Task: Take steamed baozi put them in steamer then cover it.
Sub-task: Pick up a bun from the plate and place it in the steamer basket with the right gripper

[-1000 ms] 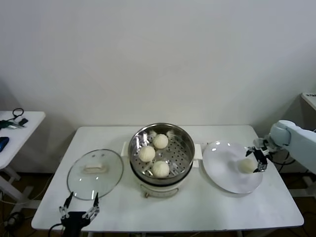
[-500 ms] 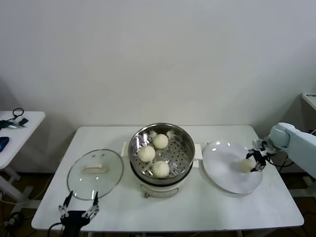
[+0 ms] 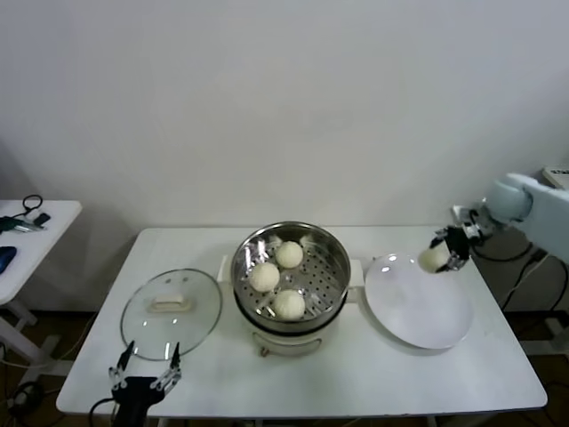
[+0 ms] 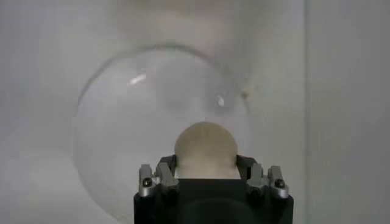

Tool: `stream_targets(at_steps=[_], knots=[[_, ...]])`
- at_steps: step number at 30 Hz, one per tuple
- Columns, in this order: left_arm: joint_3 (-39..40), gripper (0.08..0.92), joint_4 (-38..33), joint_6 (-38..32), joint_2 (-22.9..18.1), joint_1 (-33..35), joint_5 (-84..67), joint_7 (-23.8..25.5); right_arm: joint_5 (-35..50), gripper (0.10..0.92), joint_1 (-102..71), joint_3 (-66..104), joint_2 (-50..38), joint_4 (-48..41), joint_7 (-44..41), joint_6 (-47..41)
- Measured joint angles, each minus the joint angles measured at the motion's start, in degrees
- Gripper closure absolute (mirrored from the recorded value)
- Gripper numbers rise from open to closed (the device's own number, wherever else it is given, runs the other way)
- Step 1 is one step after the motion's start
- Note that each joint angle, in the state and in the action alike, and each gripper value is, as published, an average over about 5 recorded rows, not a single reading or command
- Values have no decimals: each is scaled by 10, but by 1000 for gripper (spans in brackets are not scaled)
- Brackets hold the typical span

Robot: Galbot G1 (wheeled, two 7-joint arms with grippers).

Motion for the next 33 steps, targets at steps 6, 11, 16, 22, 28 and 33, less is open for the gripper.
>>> stream_targets(at_steps=[6, 11, 16, 22, 28, 33], knots=[[1, 177, 0, 1, 5, -3, 0, 0, 102, 365, 117, -61, 28, 103, 23, -49], [-2, 177, -1, 2, 6, -4, -2, 1, 158, 364, 148, -74, 57, 164, 53, -88], [-4, 177, 0, 3, 6, -6, -3, 1, 182, 364, 137, -74, 90, 195, 85, -120], [-4, 177, 1, 3, 4, -5, -3, 0, 183, 364, 97, -61, 126, 204, 118, -151], [-8, 177, 1, 3, 5, -3, -3, 0, 166, 364, 51, -49, 153, 198, 141, -173], [-9, 177, 1, 3, 6, -3, -3, 0, 152, 364, 19, -42, 170, 188, 156, -186]])
